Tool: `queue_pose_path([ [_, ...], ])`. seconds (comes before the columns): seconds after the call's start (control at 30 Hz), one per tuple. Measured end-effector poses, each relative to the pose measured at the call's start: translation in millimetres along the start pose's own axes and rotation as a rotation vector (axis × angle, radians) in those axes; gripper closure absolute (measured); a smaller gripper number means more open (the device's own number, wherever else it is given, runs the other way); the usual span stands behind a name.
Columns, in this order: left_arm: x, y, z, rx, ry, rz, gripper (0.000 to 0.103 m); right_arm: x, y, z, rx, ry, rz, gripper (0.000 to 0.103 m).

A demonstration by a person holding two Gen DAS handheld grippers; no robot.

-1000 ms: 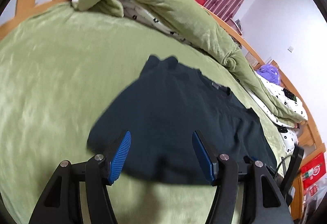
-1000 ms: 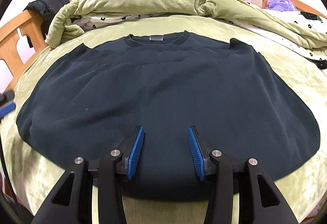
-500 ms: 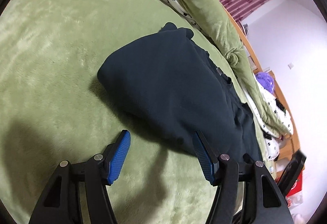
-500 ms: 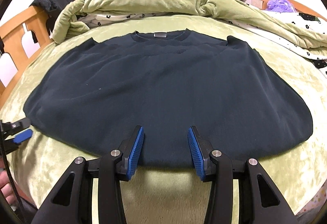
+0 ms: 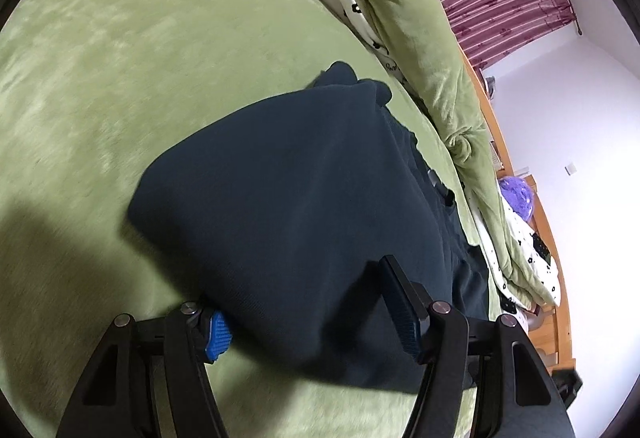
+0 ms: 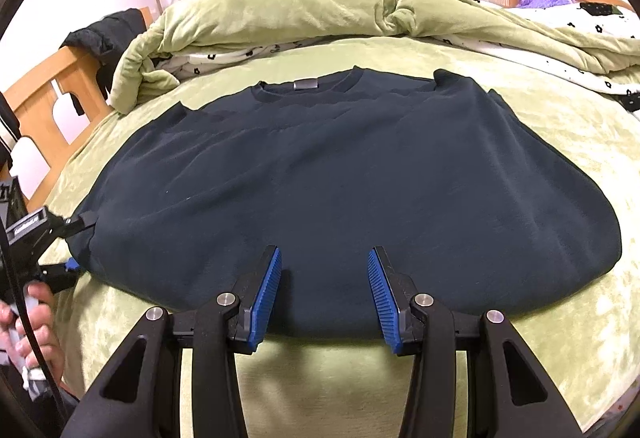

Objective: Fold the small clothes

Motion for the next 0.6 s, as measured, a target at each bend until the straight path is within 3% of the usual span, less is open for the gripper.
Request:
queue_pose_path([
  [0.07, -4.1, -2.5, 0.0, -0.013, -0.013, 0.002, 0.062, -7.6, -0.9, 3.0, -0.013, -0.012, -0.019, 0.058],
  [0.17, -18.6, -5.8, 6.1, -0.043, -0.019, -0.021, 0.077, -18.3, -3.6, 6.6, -0.025, -0.024, -0.046, 0.058],
  [0.27, -46.3, -8.0, 20.3, -0.102, -0.030, -0.090, 0.082, -30.2, -8.3, 12.7, -0.044, -0.031, -0.073, 0.058],
  [0.43, -124.1, -2.0, 44.1, -0.198, -0.027, -0.299, 0.085, -52.8, -15.0, 28.6, -0.079, -0.014, -0.101, 0.058],
  [0.6, -212.1, 26.6, 48.7, -0.218, 0.034, -0.520, 0.086, -87.7, -23.5, 50.0, -0.101, 0.025, -0.159, 0.058],
])
Point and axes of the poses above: each gripper's, at about its wrist camera, not at the fingertips, and z roughly against the way its jaws point, x to its left, y to its underside, the point moved 3 cm from there along -z, roughly the way its jaws point, and after that the axes turned 4 degrees about -x, right-handed, at the moved point
